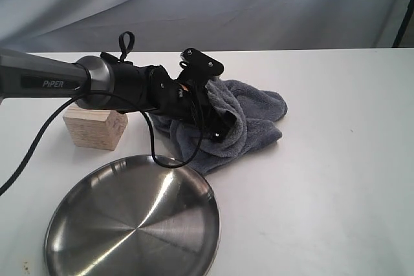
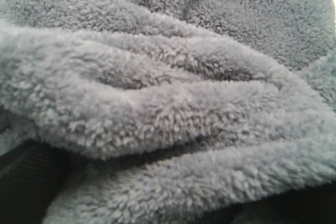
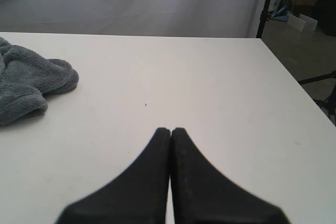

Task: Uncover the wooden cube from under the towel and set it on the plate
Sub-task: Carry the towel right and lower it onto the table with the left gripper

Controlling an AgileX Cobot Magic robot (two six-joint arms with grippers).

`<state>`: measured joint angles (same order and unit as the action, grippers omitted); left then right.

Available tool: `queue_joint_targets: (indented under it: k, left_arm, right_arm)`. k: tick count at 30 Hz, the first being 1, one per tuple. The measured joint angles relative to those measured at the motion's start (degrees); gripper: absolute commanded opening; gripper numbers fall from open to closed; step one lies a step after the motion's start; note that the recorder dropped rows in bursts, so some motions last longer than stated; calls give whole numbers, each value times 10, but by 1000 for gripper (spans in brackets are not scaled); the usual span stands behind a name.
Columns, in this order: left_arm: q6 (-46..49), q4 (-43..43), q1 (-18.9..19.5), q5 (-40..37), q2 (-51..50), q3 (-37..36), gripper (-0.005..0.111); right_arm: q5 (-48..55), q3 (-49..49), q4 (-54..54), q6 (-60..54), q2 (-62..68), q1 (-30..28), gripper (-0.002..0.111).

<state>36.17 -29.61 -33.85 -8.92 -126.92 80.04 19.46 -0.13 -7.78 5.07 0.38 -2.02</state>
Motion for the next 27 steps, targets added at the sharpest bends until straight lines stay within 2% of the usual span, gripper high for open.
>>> queue_joint_targets:
  k: [5, 15, 27]
  left_arm:
    - [0, 0, 0, -23, 14, 0, 104]
    - [0, 5, 0, -149, 90, 0, 104]
    - [0, 65, 0, -164, 116, 0, 104]
  right_arm:
    - [0, 0, 0, 0, 0, 0, 0]
    - [0, 0, 0, 0, 0, 0, 0]
    - [0, 0, 0, 0, 0, 0, 0]
